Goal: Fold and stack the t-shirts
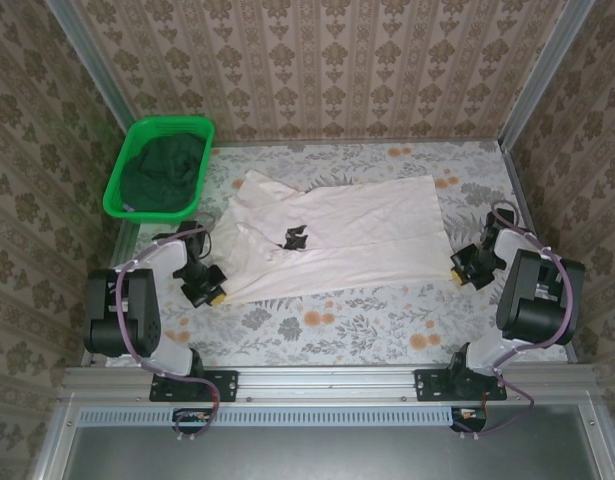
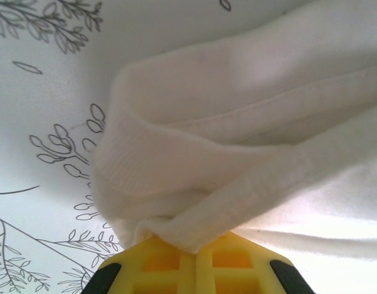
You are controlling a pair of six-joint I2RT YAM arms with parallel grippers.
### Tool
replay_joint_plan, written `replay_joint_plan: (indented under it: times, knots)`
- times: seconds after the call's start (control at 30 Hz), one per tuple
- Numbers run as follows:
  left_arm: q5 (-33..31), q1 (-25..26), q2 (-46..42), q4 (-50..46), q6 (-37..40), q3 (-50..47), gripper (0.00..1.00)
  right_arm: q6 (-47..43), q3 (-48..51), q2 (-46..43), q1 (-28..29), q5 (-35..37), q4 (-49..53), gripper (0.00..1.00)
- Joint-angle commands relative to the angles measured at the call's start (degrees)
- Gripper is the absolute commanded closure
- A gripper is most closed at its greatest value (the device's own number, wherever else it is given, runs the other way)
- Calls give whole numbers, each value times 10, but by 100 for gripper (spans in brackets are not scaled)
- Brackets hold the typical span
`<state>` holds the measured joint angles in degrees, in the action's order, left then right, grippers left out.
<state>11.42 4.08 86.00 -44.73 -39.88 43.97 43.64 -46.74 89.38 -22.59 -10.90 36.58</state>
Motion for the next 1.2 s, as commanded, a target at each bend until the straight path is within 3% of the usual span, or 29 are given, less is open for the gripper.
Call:
replay_joint_plan:
  times: [0.0,0.27,0.33,0.37,0.4,0.47,0.6,0.67,0.8,0.9,1.0,1.17]
  knots:
    - [-59,-5,-13,-15,12,-35,100,6,38,-29,-31,46,38,100]
    - [-66,-5,-48,-24,-15,-72,100,31,89,-85,-40,37,48,100]
    - [-72,-5,-65,-33,-24,-70,91,40,94,-111,-40,44,56,100]
    - [-74,-5,-71,-39,-27,-66,87,44,94,-121,-40,45,61,96]
    - [-79,-5,-78,-50,-30,-56,84,48,93,-132,-40,45,67,85]
    - [-95,-5,-97,-77,-38,-28,68,55,83,-160,-39,46,80,60]
    - [-152,2,-139,-129,-61,47,42,61,51,-228,-19,45,72,41]
    - [-173,17,-141,-145,-71,88,43,62,26,-242,21,55,63,40]
    - [-203,77,-99,-178,-89,177,53,37,-15,-219,166,18,-21,42]
    - [-165,125,-42,-172,-78,231,61,-11,-66,-158,294,-20,-55,42]
    - [-121,162,21,-174,-71,270,72,-110,-162,-71,412,-28,-12,44]
    - [8,153,84,-111,-62,235,76,-168,-254,31,546,-40,-14,52]
